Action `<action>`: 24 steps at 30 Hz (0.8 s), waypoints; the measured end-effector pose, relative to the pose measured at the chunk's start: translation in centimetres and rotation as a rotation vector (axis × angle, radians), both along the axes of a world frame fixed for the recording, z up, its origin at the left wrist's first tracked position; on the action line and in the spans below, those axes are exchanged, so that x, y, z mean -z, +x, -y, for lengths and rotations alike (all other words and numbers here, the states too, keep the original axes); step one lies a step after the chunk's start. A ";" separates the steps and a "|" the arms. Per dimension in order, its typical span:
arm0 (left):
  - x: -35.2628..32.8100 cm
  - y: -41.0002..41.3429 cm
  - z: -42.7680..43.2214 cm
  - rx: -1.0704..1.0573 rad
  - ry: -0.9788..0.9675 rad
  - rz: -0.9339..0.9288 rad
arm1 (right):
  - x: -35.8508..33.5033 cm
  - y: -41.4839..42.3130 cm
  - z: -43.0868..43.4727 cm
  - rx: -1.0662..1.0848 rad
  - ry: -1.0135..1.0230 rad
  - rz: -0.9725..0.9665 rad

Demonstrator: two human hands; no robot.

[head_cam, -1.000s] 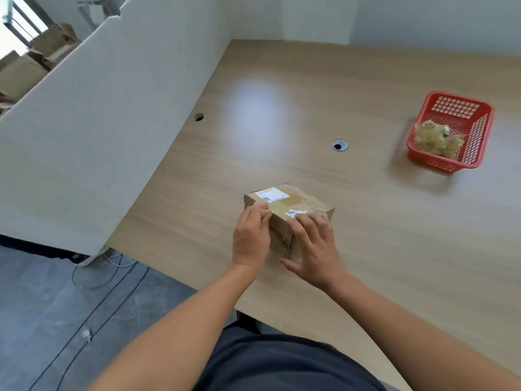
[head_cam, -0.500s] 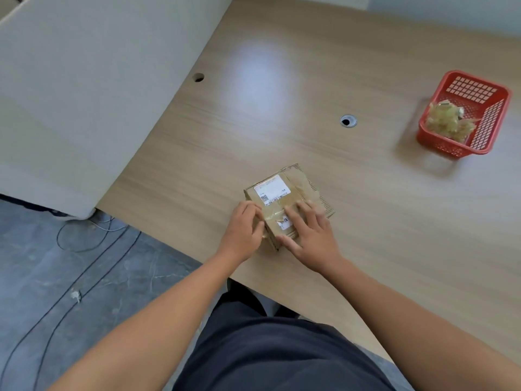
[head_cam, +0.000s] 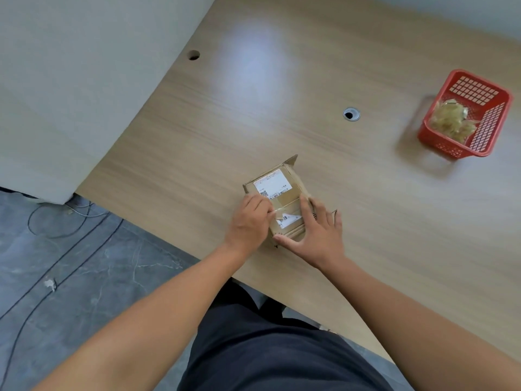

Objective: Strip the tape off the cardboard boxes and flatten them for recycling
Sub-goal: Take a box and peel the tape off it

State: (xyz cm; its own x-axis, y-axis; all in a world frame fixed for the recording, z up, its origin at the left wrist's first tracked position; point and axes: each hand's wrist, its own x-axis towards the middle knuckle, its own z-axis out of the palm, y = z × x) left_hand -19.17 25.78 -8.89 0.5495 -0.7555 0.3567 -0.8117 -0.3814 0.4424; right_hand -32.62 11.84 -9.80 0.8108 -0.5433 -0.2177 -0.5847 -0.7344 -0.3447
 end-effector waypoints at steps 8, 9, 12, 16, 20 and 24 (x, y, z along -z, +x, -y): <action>-0.8 -0.4 1.1 -0.261 0.069 -0.385 | 0.1 0.0 -0.4 0.010 0.022 -0.029; -1.0 -0.4 1.1 -0.252 0.050 -0.423 | 0.1 0.0 -0.5 0.016 0.025 -0.024; -1.3 0.3 0.8 -0.181 0.046 -0.443 | 0.2 0.0 -0.4 0.024 0.012 -0.033; -1.3 0.6 0.2 -0.113 0.115 -0.380 | 0.1 0.0 -0.5 0.033 0.040 -0.068; -0.7 0.0 0.6 -0.234 0.061 -0.430 | -0.3 0.0 -0.6 0.007 0.024 -0.118; -0.7 -0.2 1.4 -0.707 -0.177 -0.746 | -0.9 0.4 -0.6 -0.013 -0.008 -0.157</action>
State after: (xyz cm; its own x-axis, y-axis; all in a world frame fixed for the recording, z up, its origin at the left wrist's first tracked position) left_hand -19.35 24.43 -8.22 0.9727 -0.1453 -0.1812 0.0745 -0.5438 0.8359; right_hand -32.23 12.47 -8.92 0.7739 -0.5354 -0.3382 -0.6216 -0.7445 -0.2438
